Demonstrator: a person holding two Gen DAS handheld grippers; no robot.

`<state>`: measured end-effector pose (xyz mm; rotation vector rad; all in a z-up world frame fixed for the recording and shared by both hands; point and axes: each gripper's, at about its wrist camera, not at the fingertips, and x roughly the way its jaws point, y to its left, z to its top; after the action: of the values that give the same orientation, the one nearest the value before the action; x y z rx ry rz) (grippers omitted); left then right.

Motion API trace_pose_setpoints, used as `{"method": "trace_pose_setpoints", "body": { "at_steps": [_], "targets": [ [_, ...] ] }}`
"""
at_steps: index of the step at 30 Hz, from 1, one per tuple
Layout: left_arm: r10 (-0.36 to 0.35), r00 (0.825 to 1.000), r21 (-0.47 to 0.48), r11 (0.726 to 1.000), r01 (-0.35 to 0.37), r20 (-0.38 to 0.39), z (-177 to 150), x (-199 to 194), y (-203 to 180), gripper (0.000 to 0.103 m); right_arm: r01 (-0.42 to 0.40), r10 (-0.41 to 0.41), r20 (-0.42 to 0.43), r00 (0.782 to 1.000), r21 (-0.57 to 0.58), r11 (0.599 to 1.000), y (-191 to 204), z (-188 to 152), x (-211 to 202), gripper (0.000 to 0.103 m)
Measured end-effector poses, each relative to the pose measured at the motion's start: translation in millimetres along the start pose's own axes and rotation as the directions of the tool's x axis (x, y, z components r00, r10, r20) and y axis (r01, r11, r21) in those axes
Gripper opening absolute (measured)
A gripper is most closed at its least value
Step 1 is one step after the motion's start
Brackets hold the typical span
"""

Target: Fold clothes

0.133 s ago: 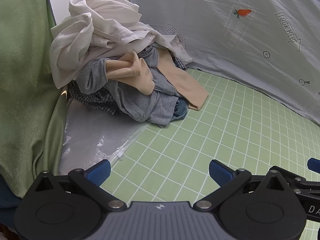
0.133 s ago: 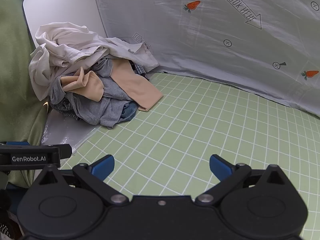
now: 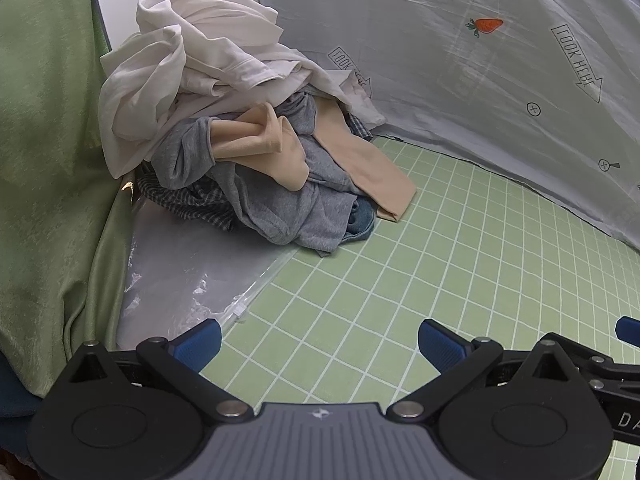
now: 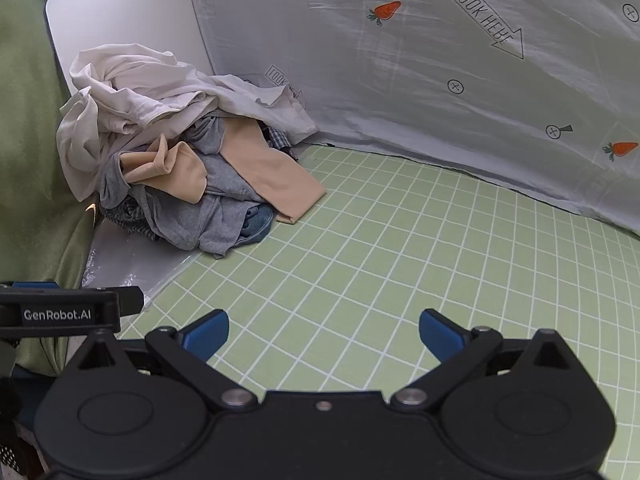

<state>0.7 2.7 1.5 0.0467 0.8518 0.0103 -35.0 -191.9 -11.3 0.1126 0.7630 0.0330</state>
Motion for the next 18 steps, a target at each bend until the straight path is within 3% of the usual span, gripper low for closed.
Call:
{"method": "trace_pose_setpoints", "body": {
  "at_steps": [18],
  "targets": [
    [0.008,1.0,0.004,1.0,-0.008,0.0,-0.9,2.2,-4.5,0.103,-0.003,0.003,0.001,1.0,0.012,1.0,-4.8,1.0,0.6,0.103]
  ]
}}
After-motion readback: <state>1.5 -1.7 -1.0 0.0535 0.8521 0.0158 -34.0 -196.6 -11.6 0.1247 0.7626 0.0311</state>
